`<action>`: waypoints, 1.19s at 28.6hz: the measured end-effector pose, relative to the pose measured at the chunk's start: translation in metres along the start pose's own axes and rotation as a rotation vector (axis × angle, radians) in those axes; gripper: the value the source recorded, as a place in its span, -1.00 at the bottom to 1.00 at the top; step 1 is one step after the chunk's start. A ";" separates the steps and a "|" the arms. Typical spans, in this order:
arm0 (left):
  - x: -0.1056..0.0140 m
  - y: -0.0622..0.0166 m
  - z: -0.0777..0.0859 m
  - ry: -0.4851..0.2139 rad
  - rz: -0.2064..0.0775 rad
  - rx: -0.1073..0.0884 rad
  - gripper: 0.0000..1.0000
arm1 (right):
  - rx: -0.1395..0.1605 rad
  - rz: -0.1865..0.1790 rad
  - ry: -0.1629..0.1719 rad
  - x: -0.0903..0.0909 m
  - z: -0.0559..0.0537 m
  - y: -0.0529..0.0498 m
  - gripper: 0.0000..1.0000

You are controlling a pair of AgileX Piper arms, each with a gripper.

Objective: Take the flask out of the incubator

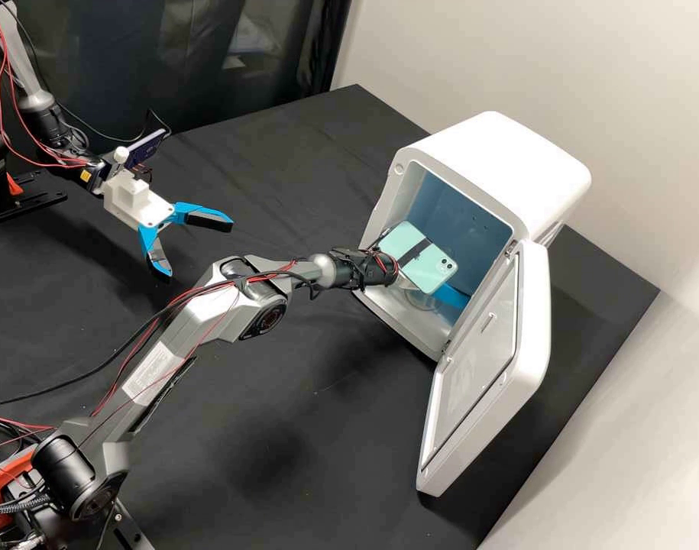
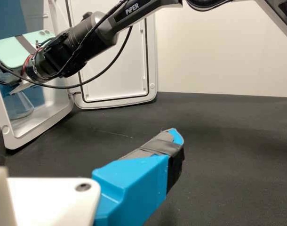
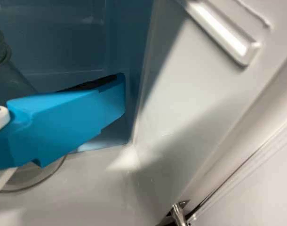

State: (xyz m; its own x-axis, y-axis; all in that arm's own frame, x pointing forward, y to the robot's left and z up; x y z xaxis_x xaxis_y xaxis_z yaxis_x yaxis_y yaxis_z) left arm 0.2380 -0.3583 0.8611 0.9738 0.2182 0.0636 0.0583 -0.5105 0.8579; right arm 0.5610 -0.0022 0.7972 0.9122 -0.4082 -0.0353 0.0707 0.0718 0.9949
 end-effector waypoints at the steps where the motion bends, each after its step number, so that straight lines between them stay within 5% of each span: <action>1: 0.000 0.0004 0.000 0.000 0.002 0.001 1.00 | 0.002 -0.002 -0.003 0.000 0.000 0.000 -1.00; 34: 0.001 0.0022 -0.001 0.002 0.009 0.002 1.00 | 0.016 -0.004 -0.004 0.000 0.000 0.000 -1.00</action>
State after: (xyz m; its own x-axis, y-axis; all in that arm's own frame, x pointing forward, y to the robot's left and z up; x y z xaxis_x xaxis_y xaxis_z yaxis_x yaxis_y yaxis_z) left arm 0.2393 -0.3582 0.8637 0.9738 0.2156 0.0723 0.0502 -0.5140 0.8563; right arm 0.5609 -0.0025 0.7968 0.9104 -0.4119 -0.0388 0.0676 0.0556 0.9962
